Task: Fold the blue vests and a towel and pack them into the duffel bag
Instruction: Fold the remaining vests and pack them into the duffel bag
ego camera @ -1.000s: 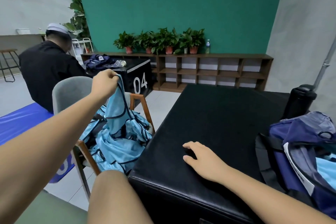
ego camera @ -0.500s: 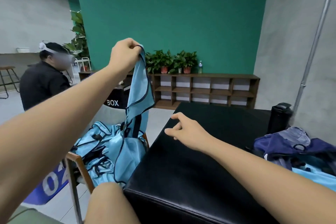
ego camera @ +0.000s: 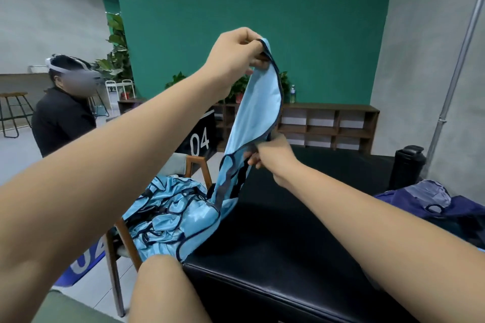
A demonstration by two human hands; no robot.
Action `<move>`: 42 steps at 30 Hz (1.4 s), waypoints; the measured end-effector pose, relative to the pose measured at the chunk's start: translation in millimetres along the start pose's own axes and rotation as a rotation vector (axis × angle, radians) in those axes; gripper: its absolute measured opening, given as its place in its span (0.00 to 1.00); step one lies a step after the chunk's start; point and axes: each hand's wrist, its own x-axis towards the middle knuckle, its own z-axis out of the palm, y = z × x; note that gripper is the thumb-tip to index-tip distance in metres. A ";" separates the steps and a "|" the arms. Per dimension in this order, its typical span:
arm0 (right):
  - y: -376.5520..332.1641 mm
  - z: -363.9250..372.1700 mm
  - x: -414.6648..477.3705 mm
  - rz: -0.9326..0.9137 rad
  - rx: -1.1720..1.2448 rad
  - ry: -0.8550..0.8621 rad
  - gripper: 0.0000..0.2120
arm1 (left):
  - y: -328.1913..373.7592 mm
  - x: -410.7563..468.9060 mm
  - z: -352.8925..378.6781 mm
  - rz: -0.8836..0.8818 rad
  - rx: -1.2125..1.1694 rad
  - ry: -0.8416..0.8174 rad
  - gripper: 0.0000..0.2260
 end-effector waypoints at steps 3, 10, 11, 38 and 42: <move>-9.9 -22.9 -0.1 -0.061 -0.076 0.065 0.13 | -16.4 -9.1 0.2 -0.016 -0.010 -0.079 0.04; -24.1 -94.2 3.8 -0.128 -0.132 0.087 0.06 | -101.7 -46.3 -6.5 -0.182 0.181 -0.251 0.12; -25.5 -105.3 4.0 -0.136 -0.145 0.094 0.07 | -117.4 -54.2 -6.4 -0.217 0.206 -0.275 0.12; 43.6 -225.4 -75.1 0.318 -1.005 -0.766 0.17 | -336.8 -137.4 82.9 -0.512 0.741 -0.436 0.22; 52.8 -219.8 -68.1 0.304 -1.038 -0.722 0.13 | -319.1 -129.1 82.8 -0.470 0.634 -0.325 0.08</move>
